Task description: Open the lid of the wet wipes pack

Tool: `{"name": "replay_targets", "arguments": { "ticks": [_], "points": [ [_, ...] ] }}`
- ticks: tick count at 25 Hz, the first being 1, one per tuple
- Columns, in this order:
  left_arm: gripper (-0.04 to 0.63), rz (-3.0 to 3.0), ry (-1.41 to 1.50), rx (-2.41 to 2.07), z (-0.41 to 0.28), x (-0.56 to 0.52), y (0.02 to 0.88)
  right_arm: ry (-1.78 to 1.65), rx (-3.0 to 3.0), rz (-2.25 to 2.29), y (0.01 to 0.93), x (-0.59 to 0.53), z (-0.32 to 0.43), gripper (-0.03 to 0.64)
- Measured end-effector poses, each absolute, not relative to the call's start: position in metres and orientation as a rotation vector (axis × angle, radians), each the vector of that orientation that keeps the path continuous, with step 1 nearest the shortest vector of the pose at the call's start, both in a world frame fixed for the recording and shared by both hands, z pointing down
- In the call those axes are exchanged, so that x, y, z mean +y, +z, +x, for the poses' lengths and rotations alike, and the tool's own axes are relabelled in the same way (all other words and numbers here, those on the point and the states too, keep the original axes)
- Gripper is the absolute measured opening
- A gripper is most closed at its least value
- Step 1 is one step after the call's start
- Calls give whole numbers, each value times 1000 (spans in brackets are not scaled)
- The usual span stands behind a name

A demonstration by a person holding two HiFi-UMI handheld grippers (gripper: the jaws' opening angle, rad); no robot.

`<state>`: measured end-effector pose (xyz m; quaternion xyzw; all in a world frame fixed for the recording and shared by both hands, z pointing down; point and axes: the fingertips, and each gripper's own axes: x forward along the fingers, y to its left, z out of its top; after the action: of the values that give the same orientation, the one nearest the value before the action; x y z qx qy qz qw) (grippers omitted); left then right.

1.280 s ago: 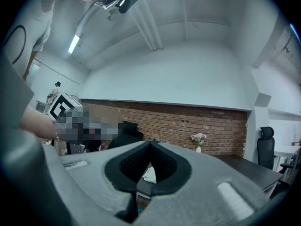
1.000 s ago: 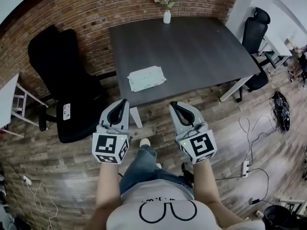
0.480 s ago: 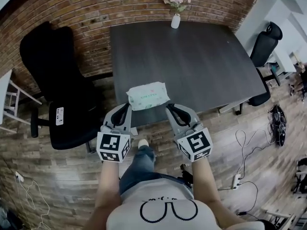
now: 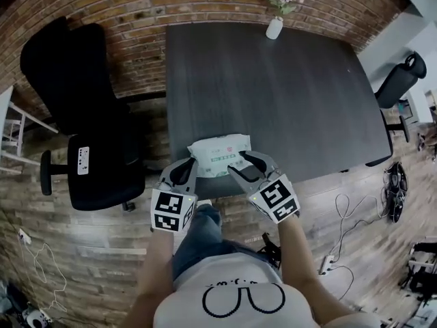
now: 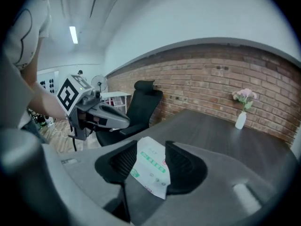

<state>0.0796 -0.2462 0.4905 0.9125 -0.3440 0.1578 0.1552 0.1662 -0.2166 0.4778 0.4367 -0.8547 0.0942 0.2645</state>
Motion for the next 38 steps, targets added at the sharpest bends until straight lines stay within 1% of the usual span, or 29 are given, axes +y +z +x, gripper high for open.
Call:
{"name": "replay_targets", "arguments": {
  "ticks": [6, 10, 24, 32, 38],
  "points": [
    [-2, 2526, 562, -915, 89, -263, 534, 333, -2256, 953, 519, -237, 160, 243],
    [-2, 2483, 615, -887, 90, -266, 555, 284, -2214, 808, 538, -242, 158, 264],
    [-2, 2331, 693, -987, 98, -271, 590, 30, -2160, 432, 579, -243, 154, 259],
    [-2, 2254, 690, -1071, 96, -272, 592, 184, -2194, 354, 580, -248, 154, 236],
    [-2, 2212, 686, -1108, 94, -274, 592, 334, -2243, 292, 576, -252, 154, 232]
  ]
}}
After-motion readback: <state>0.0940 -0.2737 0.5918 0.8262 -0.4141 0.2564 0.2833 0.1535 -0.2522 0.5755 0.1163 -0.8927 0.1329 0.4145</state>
